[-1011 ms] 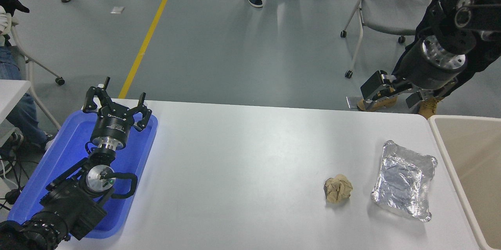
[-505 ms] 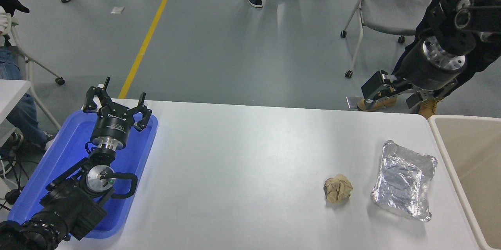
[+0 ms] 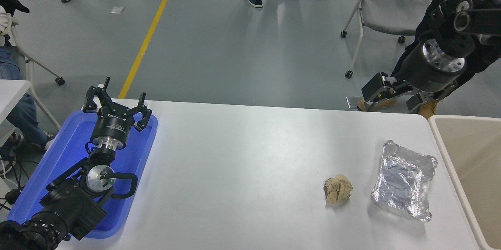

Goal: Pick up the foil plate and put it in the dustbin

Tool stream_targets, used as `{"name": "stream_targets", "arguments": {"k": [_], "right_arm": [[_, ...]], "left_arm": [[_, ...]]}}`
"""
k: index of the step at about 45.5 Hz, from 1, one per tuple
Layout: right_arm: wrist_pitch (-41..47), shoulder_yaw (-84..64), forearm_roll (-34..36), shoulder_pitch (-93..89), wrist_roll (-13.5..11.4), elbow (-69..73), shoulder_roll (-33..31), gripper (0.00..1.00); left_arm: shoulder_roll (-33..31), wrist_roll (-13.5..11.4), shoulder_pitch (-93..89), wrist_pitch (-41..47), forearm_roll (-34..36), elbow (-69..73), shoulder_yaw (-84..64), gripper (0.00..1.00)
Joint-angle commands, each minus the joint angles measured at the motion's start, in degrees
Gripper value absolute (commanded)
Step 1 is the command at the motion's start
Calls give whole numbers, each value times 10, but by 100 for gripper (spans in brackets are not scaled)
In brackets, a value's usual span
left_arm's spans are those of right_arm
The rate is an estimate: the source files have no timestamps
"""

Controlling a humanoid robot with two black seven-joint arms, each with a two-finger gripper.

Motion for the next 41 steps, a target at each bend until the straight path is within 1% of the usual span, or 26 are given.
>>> {"name": "stream_targets", "arguments": {"k": [1, 13, 26, 34, 41], "right_arm": [[-18, -13, -1, -14, 0, -12, -15, 100], [-61, -48, -13, -40, 0, -33, -56, 100], [-106, -60, -41, -92, 0, -64, -138, 100], [-158, -60, -47, -139, 0, -65, -176, 100], [-228, -47, -45, -198, 1, -75, -195, 100]], "left_arm": [[0, 0, 0, 0, 1, 0, 0, 100], [0, 0, 0, 0, 1, 0, 0, 100], [0, 0, 0, 0, 0, 0, 0, 100], [0, 0, 0, 0, 1, 0, 0, 100], [0, 0, 0, 0, 0, 0, 0, 100]]}}
